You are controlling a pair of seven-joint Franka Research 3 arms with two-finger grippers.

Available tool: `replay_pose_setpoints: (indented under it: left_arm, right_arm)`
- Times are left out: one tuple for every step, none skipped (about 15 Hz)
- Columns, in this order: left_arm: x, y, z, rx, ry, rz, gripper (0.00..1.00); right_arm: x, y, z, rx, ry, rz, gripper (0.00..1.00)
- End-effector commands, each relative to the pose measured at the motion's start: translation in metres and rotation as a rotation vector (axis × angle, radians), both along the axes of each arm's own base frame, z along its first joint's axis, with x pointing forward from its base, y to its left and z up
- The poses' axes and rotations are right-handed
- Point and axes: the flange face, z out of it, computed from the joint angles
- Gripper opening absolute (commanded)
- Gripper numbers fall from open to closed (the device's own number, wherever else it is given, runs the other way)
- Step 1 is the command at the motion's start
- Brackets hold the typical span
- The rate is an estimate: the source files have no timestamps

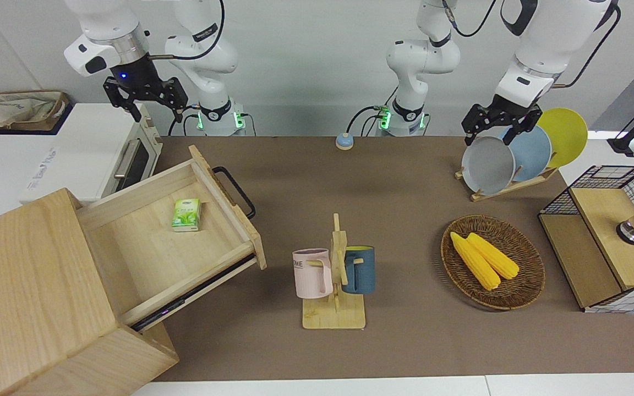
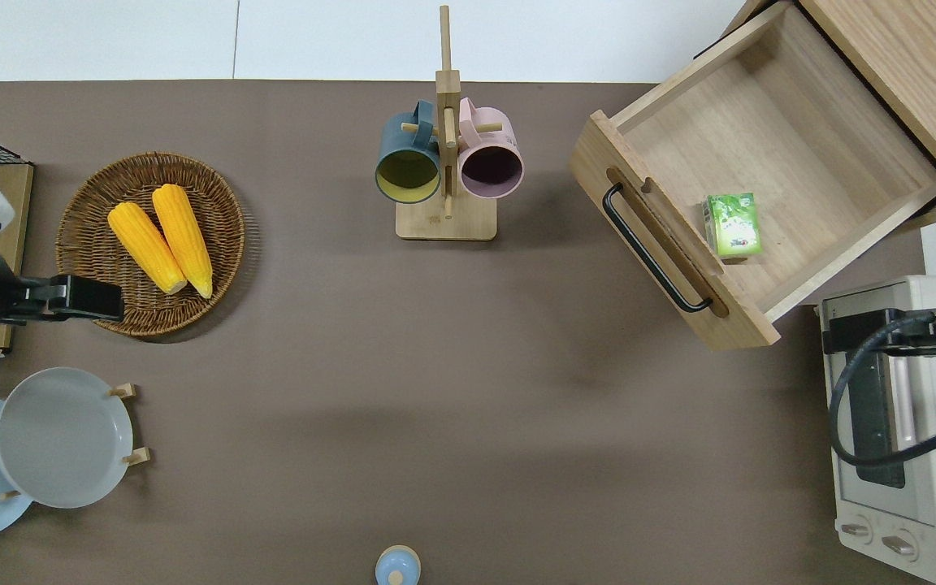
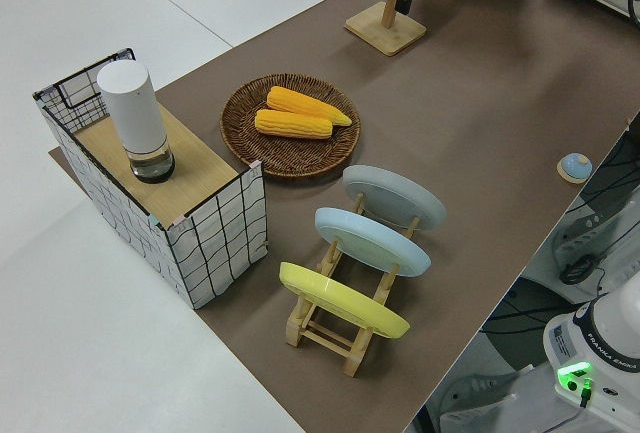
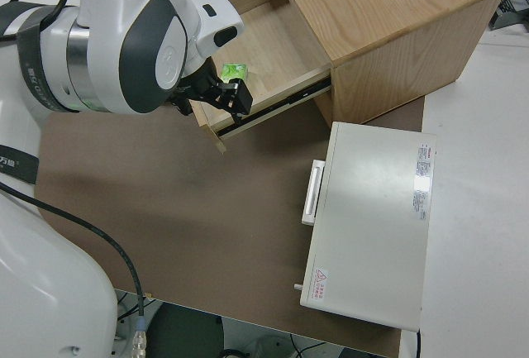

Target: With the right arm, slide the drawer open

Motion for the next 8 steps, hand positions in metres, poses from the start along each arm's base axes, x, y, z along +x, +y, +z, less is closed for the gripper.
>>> replay_pose_setpoints:
  left_arm:
    - [-0.004,0.002,0.004,0.012,0.003,-0.002,1.0]
    - [-0.004,0.001,0.004,0.012,0.003,-0.003,1.0]
    - [-0.004,0.002,0.004,0.012,0.003,-0.002,1.0]
    - [-0.004,0.002,0.004,0.012,0.003,-0.002,1.0]
    - [-0.004,0.002,0.004,0.012,0.003,-0.002,1.0]
    - [-0.004,0.001,0.004,0.012,0.003,-0.003,1.0]
    - [-0.004,0.002,0.004,0.012,0.003,-0.002,1.0]
    - [-0.004,0.002,0.004,0.012,0.003,-0.002,1.0]
  right_arm:
    - [0.012,-0.005,-0.013,0.008,0.018,0.009,0.992]
    - [0.016,-0.008,-0.011,0.01,0.026,0.007,0.992]
    - [0.019,-0.011,-0.007,0.013,0.032,0.006,0.992]
    - [0.02,-0.011,-0.008,0.012,0.033,0.007,0.992]
    - [0.021,-0.01,-0.007,0.011,0.032,0.009,0.992]
    - [0.021,-0.009,-0.007,0.011,0.03,0.012,0.992]
    - [0.021,-0.009,-0.007,0.011,0.03,0.01,0.992]
    - [0.022,-0.008,-0.005,0.011,0.021,0.012,0.992]
